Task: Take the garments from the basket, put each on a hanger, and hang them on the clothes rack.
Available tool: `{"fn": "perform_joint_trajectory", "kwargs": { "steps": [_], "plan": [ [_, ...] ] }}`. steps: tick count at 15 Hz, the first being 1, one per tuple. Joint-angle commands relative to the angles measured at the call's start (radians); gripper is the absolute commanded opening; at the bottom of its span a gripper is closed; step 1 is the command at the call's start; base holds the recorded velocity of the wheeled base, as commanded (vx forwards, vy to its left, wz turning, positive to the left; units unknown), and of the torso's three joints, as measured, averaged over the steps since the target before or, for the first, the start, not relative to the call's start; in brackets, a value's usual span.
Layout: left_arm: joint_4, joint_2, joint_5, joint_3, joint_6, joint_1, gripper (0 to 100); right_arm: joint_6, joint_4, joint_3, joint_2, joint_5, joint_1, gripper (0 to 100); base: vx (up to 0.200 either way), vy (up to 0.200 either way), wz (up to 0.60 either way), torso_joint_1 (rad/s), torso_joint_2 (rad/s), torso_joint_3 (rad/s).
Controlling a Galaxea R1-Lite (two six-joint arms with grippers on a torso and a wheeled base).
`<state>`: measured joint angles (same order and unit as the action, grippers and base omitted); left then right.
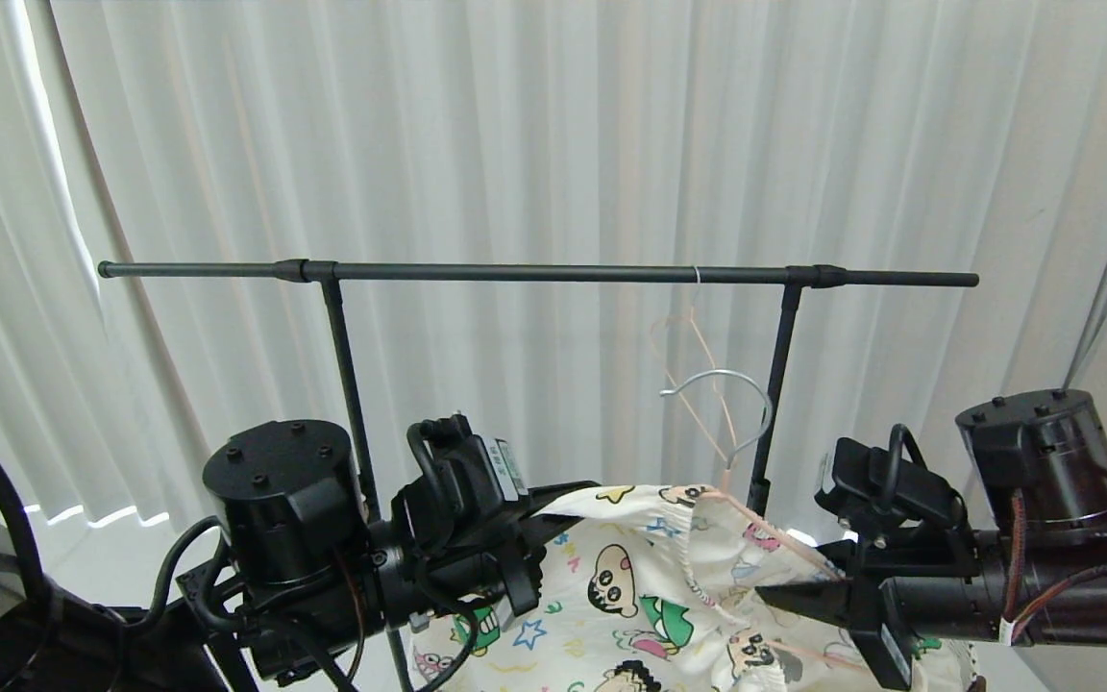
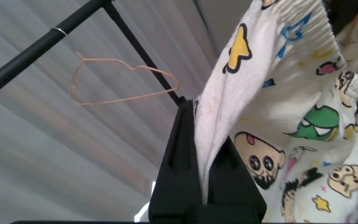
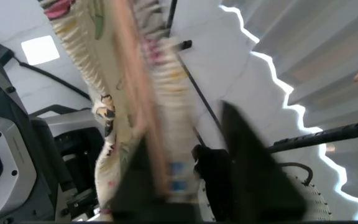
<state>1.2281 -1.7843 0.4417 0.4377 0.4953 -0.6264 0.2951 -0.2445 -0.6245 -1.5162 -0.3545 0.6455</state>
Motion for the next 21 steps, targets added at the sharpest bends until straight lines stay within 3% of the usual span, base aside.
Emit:
{"fn": "perform_joint_trajectory", "kwargs": {
  "steps": [1, 4, 5, 11, 18, 21],
  "plan": [
    [0.001, -0.001, 0.0, 0.0, 0.005, -0.007, 0, 0.001, -0.003, 0.0, 0.002, 0.0, 0.005, 0, 0.0, 0.0, 0.0, 0.0, 0.0, 0.0],
    [0.001, 0.0, -0.006, -0.002, 0.017, -0.007, 0, 0.001, -0.003, 0.005, 0.027, 0.002, 0.005, 0, 0.0, 0.0, 0.0, 0.0, 0.0, 0.0],
    [0.001, 0.0, -0.006, -0.004, 0.017, -0.007, 100, 0.002, -0.004, 0.006, 0.037, 0.003, 0.005, 0, 0.0, 0.0, 0.0, 0.0, 0.0, 0.0],
    [0.001, 0.006, -0.006, -0.002, 0.005, -0.006, 100, 0.025, -0.004, 0.026, 0.137, 0.054, -0.017, 0, 0.0, 0.0, 0.0, 0.0, 0.0, 0.0],
    [0.001, 0.006, 0.0, -0.016, 0.002, -0.01, 100, 0.022, -0.006, 0.066, 0.231, 0.06, -0.165, 0, 0.0, 0.0, 0.0, 0.0, 0.0, 0.0],
    [0.001, 0.0, -0.006, -0.066, -0.087, 0.014, 100, 0.027, -0.003, 0.086, 0.292, 0.054, -0.195, 0, 0.0, 0.0, 0.0, 0.0, 0.0, 0.0]
  ]
}}
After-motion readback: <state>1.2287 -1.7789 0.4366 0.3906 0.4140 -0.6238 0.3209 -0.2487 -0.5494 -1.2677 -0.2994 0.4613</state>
